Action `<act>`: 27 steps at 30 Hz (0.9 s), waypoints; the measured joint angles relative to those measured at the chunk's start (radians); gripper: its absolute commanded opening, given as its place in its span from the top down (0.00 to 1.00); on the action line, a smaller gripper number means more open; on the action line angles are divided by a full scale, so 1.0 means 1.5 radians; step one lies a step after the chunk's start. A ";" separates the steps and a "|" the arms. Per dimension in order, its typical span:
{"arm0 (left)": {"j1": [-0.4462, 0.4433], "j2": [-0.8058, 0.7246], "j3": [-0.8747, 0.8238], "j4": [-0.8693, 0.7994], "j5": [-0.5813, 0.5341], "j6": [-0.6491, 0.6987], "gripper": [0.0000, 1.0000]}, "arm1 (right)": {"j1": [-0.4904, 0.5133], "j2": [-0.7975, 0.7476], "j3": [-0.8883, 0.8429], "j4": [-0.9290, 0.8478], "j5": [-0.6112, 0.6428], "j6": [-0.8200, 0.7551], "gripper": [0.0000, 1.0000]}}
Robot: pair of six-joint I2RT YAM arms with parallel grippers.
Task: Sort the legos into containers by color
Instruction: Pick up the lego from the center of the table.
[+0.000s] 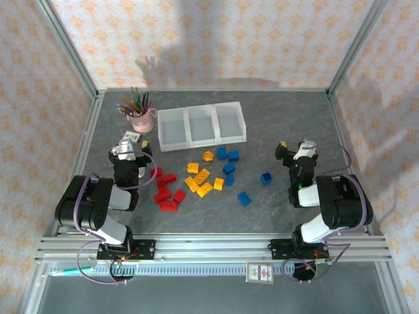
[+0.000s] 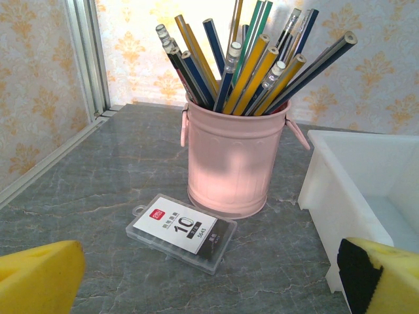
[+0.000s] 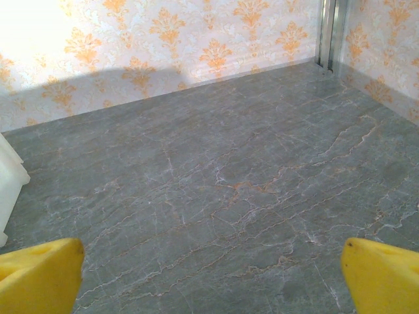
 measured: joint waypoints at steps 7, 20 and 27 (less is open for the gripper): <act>0.000 -0.043 0.000 -0.034 0.005 0.000 0.00 | 0.000 -0.060 0.009 -0.063 -0.001 0.000 0.00; 0.000 -0.317 0.034 -0.289 0.032 -0.126 0.00 | -0.001 -0.293 0.132 -0.414 0.001 0.194 0.00; 0.000 -0.434 0.028 -0.392 0.019 -0.288 0.00 | -0.005 -0.367 0.137 -0.581 -0.033 0.281 0.00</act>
